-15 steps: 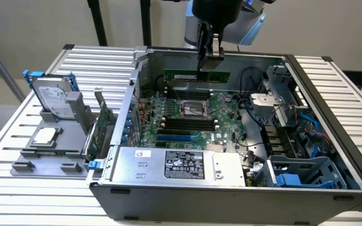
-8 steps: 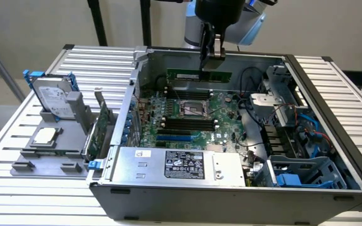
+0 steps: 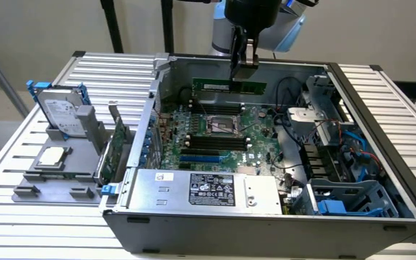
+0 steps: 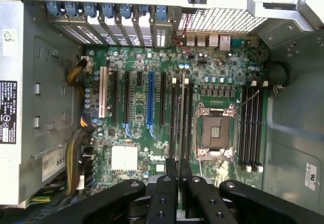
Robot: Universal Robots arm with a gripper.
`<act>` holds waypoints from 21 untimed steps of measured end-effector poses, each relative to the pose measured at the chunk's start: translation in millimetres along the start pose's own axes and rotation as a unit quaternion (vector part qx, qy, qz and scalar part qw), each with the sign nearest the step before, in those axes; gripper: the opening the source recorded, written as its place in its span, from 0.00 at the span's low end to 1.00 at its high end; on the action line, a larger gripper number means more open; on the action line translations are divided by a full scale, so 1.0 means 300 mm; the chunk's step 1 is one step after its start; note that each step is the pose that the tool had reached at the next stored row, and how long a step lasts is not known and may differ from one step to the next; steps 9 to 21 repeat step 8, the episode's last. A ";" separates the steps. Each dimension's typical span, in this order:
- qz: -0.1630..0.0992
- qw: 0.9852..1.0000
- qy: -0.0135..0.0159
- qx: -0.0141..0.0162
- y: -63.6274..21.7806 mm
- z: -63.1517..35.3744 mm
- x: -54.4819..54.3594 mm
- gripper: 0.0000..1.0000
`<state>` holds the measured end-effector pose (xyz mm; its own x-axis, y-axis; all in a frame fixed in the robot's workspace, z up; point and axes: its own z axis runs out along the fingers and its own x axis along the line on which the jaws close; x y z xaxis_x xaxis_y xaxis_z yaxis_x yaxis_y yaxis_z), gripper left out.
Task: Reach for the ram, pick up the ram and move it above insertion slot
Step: 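Pick up the ram and move it above insertion slot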
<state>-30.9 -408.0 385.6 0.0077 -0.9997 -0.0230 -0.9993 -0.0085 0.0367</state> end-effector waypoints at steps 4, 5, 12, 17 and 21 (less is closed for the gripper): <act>0.000 1.000 0.000 0.000 0.000 0.000 0.000 0.14; 0.000 1.000 0.000 0.000 0.000 0.000 0.000 0.14; 0.000 1.000 0.000 0.000 0.000 0.000 0.000 0.14; 0.000 1.000 0.000 0.000 0.000 0.000 0.000 0.14; 0.000 1.000 0.000 0.000 0.000 0.000 0.000 0.14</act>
